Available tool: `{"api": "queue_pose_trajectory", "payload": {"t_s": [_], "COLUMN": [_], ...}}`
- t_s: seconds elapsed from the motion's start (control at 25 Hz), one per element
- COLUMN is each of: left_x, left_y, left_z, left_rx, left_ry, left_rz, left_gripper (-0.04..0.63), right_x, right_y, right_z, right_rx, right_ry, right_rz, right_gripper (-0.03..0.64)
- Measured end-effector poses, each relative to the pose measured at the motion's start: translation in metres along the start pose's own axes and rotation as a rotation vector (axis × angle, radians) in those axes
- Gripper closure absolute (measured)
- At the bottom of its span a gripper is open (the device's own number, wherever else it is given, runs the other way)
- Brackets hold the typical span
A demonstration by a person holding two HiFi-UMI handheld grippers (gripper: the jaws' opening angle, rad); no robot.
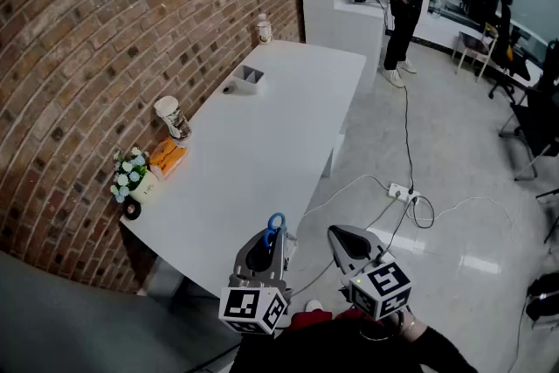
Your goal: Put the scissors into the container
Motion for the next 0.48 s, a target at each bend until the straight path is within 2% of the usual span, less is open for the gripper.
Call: {"api": "queue_pose_trajectory", "payload": {"t_s": [0.48], "left_x": [0.0039], "left_y": [-0.0024], "left_z": [-0.0027], "left_rx": [-0.036], "left_ry": [0.032], "left_rz": [0.043], "left_gripper": [0.548], "right_x": [-0.005], "right_y": [0.0075], "right_z": [0.0007], "right_rx": [0.037], "right_ry": [0.018], "right_rz": [0.036], "right_gripper": [0.609]}}
Point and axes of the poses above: the fingertips, and each gripper's own axes: x forward along the fingers, y to its right, z out of its underside, the point moved 2 cm from there along -x, backward along the fingers, and after that the axes turned 3 degrees about -y, right-handed, at the moved point
